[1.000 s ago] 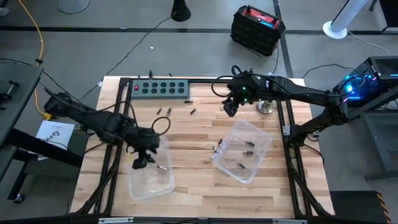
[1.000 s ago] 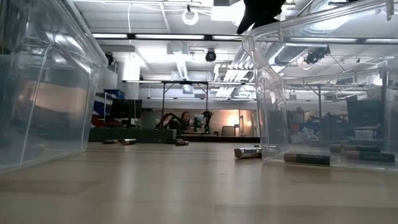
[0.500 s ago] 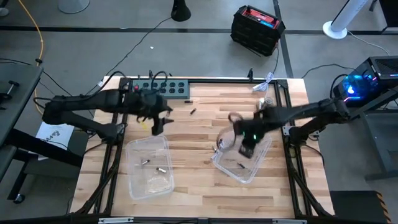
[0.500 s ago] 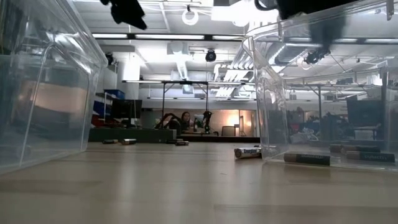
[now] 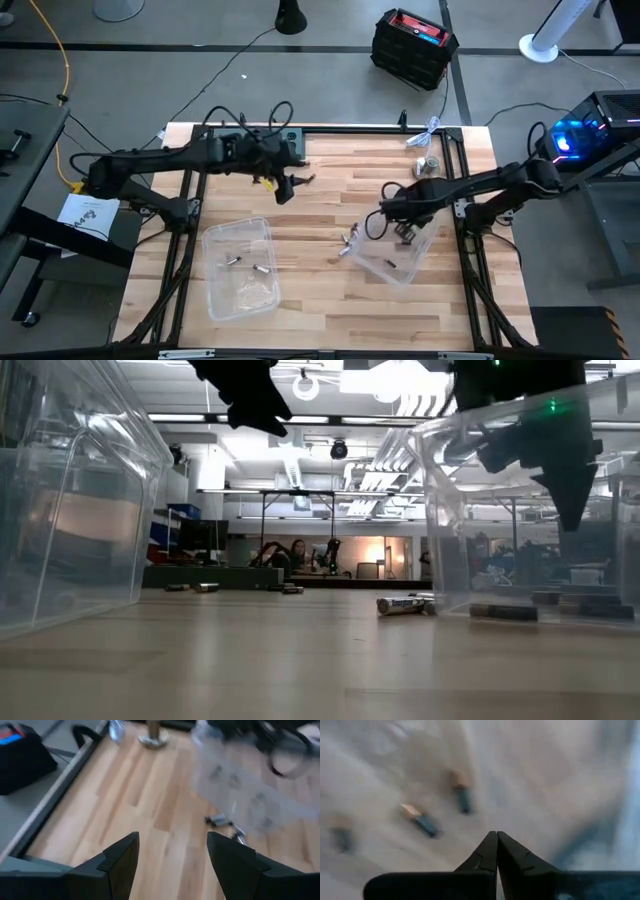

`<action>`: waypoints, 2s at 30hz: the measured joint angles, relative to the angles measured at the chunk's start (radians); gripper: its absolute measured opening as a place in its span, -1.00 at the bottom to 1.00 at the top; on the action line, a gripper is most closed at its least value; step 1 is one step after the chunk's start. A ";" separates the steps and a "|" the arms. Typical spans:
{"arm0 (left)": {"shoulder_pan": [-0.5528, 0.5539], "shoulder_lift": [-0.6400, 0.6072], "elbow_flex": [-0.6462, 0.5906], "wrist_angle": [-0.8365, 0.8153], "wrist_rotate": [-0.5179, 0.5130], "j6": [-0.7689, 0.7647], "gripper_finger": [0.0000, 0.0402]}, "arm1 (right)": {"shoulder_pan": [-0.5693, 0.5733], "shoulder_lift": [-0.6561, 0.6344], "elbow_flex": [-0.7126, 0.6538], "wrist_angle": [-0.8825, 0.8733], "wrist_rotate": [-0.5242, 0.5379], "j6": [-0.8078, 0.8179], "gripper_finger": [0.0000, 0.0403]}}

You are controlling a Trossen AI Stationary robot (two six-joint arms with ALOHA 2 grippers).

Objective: Sort batteries
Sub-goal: Move the right transparent bin to the top right of the table

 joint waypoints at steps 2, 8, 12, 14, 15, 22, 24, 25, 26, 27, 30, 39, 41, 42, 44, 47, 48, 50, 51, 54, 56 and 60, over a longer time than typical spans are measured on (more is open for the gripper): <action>0.000 0.004 0.000 -0.014 0.016 0.002 0.12 | -0.027 0.000 0.000 -0.057 0.039 -0.055 -1.00; 0.004 0.002 0.000 -0.018 0.017 0.005 0.12 | -0.150 -0.020 0.000 -0.101 0.136 -0.201 -1.00; 0.015 0.000 0.000 -0.034 0.015 0.019 0.12 | -0.258 -0.044 -0.001 -0.138 0.241 -0.225 -1.00; 0.022 0.001 0.000 -0.042 0.015 0.019 0.12 | -0.318 -0.057 -0.001 -0.126 0.294 -0.226 -1.00; 0.027 0.001 0.000 -0.045 0.015 0.019 0.12 | -0.348 -0.062 -0.001 -0.106 0.312 -0.228 -1.00; 0.038 0.001 0.000 -0.064 0.013 0.019 0.12 | -0.509 -0.070 -0.001 0.173 0.346 -0.351 -1.00; 0.038 0.001 0.000 -0.072 0.013 0.018 0.12 | -0.534 -0.069 -0.001 0.291 0.321 -0.382 -1.00; 0.038 0.001 0.000 -0.073 0.013 0.016 0.12 | -0.544 -0.069 -0.001 0.341 0.305 -0.395 -1.00; 0.038 0.001 0.000 -0.076 0.013 0.013 0.12 | -0.552 -0.069 -0.001 0.386 0.289 -0.400 -1.00; 0.038 0.000 0.000 -0.082 0.013 0.009 0.12 | -0.558 -0.069 -0.001 0.429 0.278 -0.402 -1.00; 0.038 0.000 0.000 -0.095 0.013 0.009 0.12 | -0.573 -0.069 -0.001 0.534 0.259 -0.399 -1.00; 0.040 -0.001 0.000 -0.092 0.012 0.035 0.12 | -0.632 -0.072 0.010 0.824 0.157 -0.385 -1.00; 0.045 -0.001 0.000 -0.092 0.012 0.035 0.12 | -0.638 -0.076 0.052 0.823 0.131 -0.412 -1.00; 0.048 -0.001 0.000 -0.092 0.012 0.035 0.12 | -0.638 -0.080 0.082 0.812 0.129 -0.436 -1.00; 0.052 -0.001 0.000 -0.093 0.012 0.035 0.12 | -0.634 -0.091 0.145 0.768 0.119 -0.491 -1.00; 0.059 -0.001 0.000 -0.093 0.012 0.035 0.12 | -0.614 -0.104 0.233 0.729 0.035 -0.540 -1.00; 0.059 -0.001 0.000 -0.093 0.012 0.035 0.12 | -0.603 -0.110 0.255 0.725 -0.035 -0.536 -1.00; 0.059 -0.001 0.000 -0.094 0.012 0.035 0.12 | -0.560 -0.112 0.292 0.738 -0.211 -0.514 -1.00; 0.059 -0.001 0.000 -0.094 0.012 0.036 0.12 | -0.528 -0.112 0.301 0.742 -0.293 -0.506 -1.00; 0.059 -0.002 0.000 -0.094 0.012 0.035 0.12 | -0.385 -0.103 0.290 0.746 -0.379 -0.459 -1.00; 0.059 -0.002 0.000 -0.094 0.012 0.035 0.12 | -0.279 -0.094 0.256 0.733 -0.356 -0.421 -1.00; 0.059 -0.002 0.000 -0.094 0.012 0.035 0.12 | -0.097 -0.054 0.158 0.724 -0.301 -0.276 -1.00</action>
